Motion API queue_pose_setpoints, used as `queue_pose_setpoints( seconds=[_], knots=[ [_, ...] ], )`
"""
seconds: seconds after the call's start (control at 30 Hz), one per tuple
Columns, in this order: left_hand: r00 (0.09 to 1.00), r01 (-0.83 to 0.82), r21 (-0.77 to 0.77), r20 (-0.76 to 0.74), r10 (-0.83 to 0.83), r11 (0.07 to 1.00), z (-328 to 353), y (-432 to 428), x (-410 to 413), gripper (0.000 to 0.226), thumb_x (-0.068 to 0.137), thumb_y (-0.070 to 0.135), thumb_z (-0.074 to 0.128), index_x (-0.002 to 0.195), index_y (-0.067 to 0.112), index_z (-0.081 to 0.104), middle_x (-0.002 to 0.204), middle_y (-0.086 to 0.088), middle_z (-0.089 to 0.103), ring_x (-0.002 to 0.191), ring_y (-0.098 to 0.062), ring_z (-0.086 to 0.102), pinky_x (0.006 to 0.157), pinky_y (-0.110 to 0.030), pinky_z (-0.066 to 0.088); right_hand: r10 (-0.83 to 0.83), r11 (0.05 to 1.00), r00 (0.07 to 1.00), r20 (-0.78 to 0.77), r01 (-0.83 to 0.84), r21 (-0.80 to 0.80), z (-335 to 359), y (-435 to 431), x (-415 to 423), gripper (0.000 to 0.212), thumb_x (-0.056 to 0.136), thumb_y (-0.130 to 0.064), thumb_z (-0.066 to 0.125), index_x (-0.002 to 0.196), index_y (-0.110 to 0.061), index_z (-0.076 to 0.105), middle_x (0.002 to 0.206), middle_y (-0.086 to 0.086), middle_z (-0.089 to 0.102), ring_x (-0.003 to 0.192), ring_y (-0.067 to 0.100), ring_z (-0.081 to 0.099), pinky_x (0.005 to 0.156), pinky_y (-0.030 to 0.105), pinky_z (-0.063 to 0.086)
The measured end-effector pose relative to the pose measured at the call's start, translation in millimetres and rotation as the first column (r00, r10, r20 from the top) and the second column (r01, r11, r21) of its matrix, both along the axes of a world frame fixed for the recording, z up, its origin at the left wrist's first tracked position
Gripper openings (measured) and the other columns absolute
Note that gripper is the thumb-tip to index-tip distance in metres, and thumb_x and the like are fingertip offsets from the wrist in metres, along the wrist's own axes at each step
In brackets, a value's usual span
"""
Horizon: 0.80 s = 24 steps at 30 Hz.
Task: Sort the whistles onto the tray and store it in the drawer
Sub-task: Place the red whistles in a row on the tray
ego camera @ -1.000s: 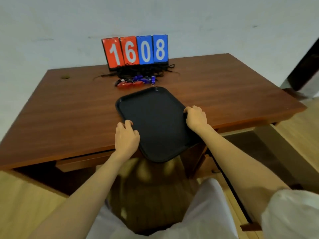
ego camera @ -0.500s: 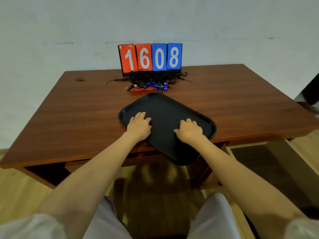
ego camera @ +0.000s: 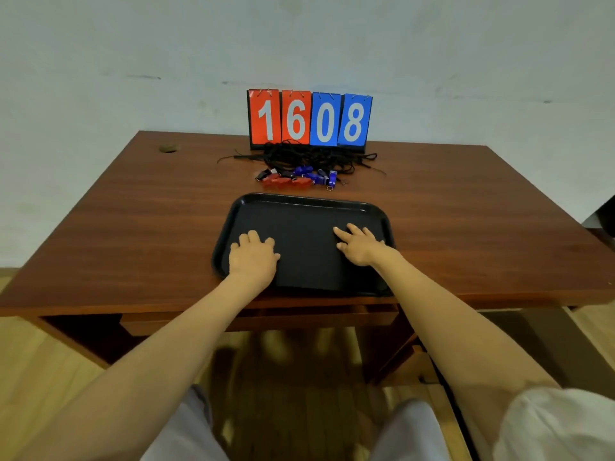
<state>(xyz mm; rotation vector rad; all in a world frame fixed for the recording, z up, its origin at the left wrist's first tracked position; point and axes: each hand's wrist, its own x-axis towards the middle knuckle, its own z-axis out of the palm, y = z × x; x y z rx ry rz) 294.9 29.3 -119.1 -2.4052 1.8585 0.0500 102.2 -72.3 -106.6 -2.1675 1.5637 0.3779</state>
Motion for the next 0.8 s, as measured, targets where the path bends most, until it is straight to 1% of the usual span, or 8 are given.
queue_pose_setpoints(
  seconds=[0.1, 0.13, 0.23, 0.37, 0.43, 0.6, 0.7, 0.8],
  knots=[
    [0.984, 0.015, 0.000, -0.179, -0.015, 1.000, -4.7, 1.6, 11.1, 0.046, 0.099, 0.042, 0.035, 0.136, 0.015, 0.033, 0.138, -0.019, 0.037, 0.130, -0.038, 0.034, 0.104, -0.048, 0.037, 0.016, 1.000, 0.999, 0.045, -0.016, -0.012, -4.1, -9.6, 3.2, 0.050, 0.103, -0.033, 0.022, 0.150, -0.039, 0.006, 0.160, -0.007, -0.007, 0.147, 0.028, -0.012, 0.113, 0.062, -0.001],
    [0.981, 0.014, 0.011, -0.196, -0.012, 1.000, -5.3, 1.6, 11.5, 0.049, 0.099, 0.043, 0.034, 0.138, 0.015, 0.030, 0.139, -0.019, 0.036, 0.130, -0.038, 0.034, 0.103, -0.048, 0.038, 0.021, 1.000, 0.998, 0.060, -0.020, -0.019, -5.5, -12.2, 1.7, 0.049, 0.103, -0.035, 0.022, 0.150, -0.039, 0.007, 0.160, -0.007, -0.006, 0.147, 0.027, -0.012, 0.114, 0.061, -0.002],
    [0.986, 0.010, 0.026, -0.169, -0.006, 1.000, -5.6, -0.2, 7.6, 0.053, 0.098, 0.046, 0.031, 0.142, 0.015, 0.029, 0.143, -0.016, 0.031, 0.129, -0.038, 0.034, 0.105, -0.048, 0.037, 0.023, 0.998, 0.996, 0.090, -0.018, -0.056, -9.4, -17.0, -1.1, 0.048, 0.102, -0.039, 0.021, 0.149, -0.041, 0.010, 0.160, -0.008, -0.003, 0.147, 0.026, -0.010, 0.114, 0.060, -0.004],
    [0.981, 0.023, 0.070, -0.191, -0.009, 0.997, -3.2, -5.9, 9.8, 0.056, 0.099, 0.046, 0.027, 0.146, 0.017, 0.024, 0.149, -0.016, 0.021, 0.135, -0.040, 0.024, 0.112, -0.052, 0.025, 0.006, 0.995, 0.997, 0.081, 0.002, -0.102, -12.5, -12.0, -0.4, 0.048, 0.102, -0.039, 0.018, 0.149, -0.040, 0.009, 0.160, -0.007, -0.003, 0.148, 0.026, -0.009, 0.114, 0.060, -0.003],
    [0.980, 0.037, 0.091, -0.198, -0.018, 0.995, -0.9, -7.3, 11.9, 0.056, 0.099, 0.046, 0.027, 0.148, 0.018, 0.022, 0.151, -0.015, 0.018, 0.137, -0.040, 0.022, 0.113, -0.052, 0.024, -0.005, 0.993, 0.996, 0.086, 0.015, -0.116, -14.2, -8.2, -1.2, 0.048, 0.103, -0.040, 0.017, 0.150, -0.039, 0.009, 0.161, -0.007, -0.003, 0.148, 0.026, -0.010, 0.114, 0.060, -0.003],
    [0.986, 0.056, 0.123, -0.164, -0.035, 0.991, 10.2, -14.0, 13.0, 0.054, 0.097, 0.049, 0.032, 0.142, 0.020, 0.030, 0.148, -0.013, 0.022, 0.132, -0.039, 0.027, 0.100, -0.047, 0.039, -0.013, 0.992, 0.992, 0.124, 0.028, -0.123, -16.9, -10.2, -2.5, 0.047, 0.102, -0.040, 0.019, 0.149, -0.040, 0.012, 0.161, -0.007, 0.000, 0.148, 0.025, -0.008, 0.114, 0.059, -0.003],
    [0.992, 0.058, 0.127, -0.118, -0.043, 0.990, 12.4, -20.8, 11.2, 0.055, 0.095, 0.051, 0.035, 0.141, 0.022, 0.030, 0.146, -0.013, 0.025, 0.130, -0.040, 0.031, 0.094, -0.044, 0.043, 0.003, 0.990, 0.989, 0.148, 0.018, -0.137, -17.7, -16.8, -5.2, 0.047, 0.102, -0.040, 0.022, 0.149, -0.039, 0.016, 0.160, -0.007, 0.003, 0.148, 0.026, -0.005, 0.114, 0.060, -0.001],
    [0.994, 0.033, 0.142, -0.112, -0.017, 0.989, 18.7, -30.2, 9.6, 0.052, 0.095, 0.048, 0.041, 0.139, 0.021, 0.034, 0.143, -0.013, 0.030, 0.128, -0.038, 0.035, 0.093, -0.043, 0.044, 0.012, 0.988, 0.995, 0.103, 0.004, -0.156, -11.2, -22.1, 1.1, 0.048, 0.101, -0.039, 0.030, 0.147, -0.032, 0.025, 0.158, 0.000, 0.013, 0.146, 0.031, 0.007, 0.113, 0.063, 0.007]
  ],
)
